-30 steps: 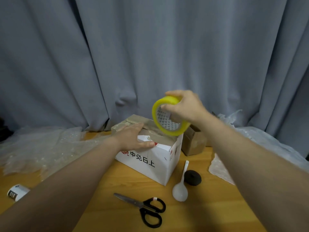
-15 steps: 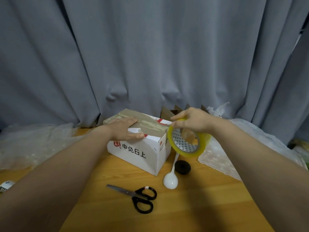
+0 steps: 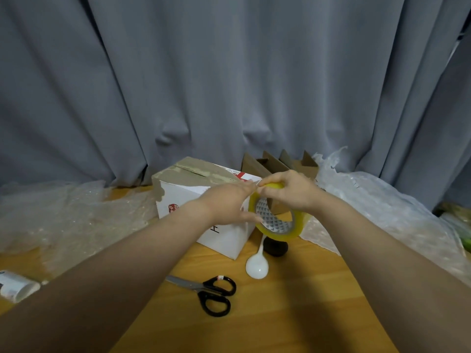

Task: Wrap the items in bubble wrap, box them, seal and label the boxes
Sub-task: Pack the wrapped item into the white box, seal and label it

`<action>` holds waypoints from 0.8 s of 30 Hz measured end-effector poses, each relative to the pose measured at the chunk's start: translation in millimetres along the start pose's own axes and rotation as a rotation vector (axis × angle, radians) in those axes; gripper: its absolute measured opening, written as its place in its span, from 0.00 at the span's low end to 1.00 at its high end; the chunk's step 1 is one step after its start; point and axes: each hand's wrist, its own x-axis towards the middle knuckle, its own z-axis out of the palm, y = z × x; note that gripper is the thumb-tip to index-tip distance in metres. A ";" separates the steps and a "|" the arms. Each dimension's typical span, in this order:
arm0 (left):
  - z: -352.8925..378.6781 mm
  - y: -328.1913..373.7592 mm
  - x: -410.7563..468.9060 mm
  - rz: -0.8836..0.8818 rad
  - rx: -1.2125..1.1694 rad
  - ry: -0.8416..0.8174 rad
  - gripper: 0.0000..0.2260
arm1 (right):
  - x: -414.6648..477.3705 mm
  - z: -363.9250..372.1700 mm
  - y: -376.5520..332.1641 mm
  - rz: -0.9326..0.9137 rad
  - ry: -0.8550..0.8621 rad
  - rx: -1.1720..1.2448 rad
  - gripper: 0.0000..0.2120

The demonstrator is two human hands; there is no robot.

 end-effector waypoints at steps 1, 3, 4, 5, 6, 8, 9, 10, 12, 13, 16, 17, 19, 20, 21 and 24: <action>-1.0 -3.6 -0.4 0.018 0.022 0.017 0.33 | -3.6 2.7 -0.5 0.005 0.009 0.028 0.04; -7.5 -16.9 -8.1 0.066 0.025 0.006 0.30 | -11.6 11.2 -6.4 0.017 -0.017 0.120 0.06; -13.6 -24.0 -14.9 0.087 -0.005 -0.014 0.29 | -14.9 18.4 -12.0 0.026 -0.039 0.176 0.08; -18.3 -32.2 -22.5 0.108 -0.044 -0.024 0.28 | -18.3 26.2 -19.8 0.026 -0.062 0.219 0.10; -22.3 -38.9 -31.2 0.127 -0.069 -0.013 0.27 | -22.1 35.6 -30.2 0.021 -0.090 0.248 0.13; -24.6 -55.6 -48.1 0.130 -0.056 0.085 0.22 | -27.6 55.7 -52.7 -0.003 -0.167 0.338 0.16; -23.0 -65.1 -55.9 0.092 -0.055 0.155 0.20 | -29.0 64.9 -64.3 -0.005 -0.210 0.399 0.15; -21.4 -72.8 -63.3 0.021 -0.071 0.231 0.18 | -30.1 74.0 -76.2 0.000 -0.247 0.444 0.14; -20.3 -77.1 -76.8 -0.202 -0.196 0.402 0.12 | -25.5 90.4 -91.4 -0.062 -0.218 0.375 0.14; -20.9 -74.7 -84.0 -0.326 -0.311 0.461 0.08 | -19.7 92.8 -96.0 -0.136 -0.130 0.225 0.16; -15.0 -55.7 -106.1 -0.586 -0.866 0.300 0.16 | 2.2 82.3 -94.1 -0.228 0.234 -0.172 0.16; -11.5 -50.5 -112.5 -0.576 -0.919 0.242 0.22 | 10.6 77.6 -88.5 -0.253 0.220 -0.217 0.17; -5.0 -39.2 -120.7 -0.553 -0.988 0.213 0.21 | 26.9 77.1 -75.9 -0.300 -0.019 -0.284 0.20; -4.5 -35.4 -120.9 -0.567 -1.035 0.236 0.15 | 33.2 81.1 -71.6 -0.286 -0.132 -0.313 0.21; -7.0 -32.1 -119.6 -0.604 -1.062 0.277 0.11 | 38.1 85.1 -70.4 -0.252 -0.195 -0.320 0.22; -13.2 -41.6 -113.2 -0.682 -0.895 0.417 0.18 | 50.9 95.4 -74.9 -0.163 -0.179 -0.267 0.26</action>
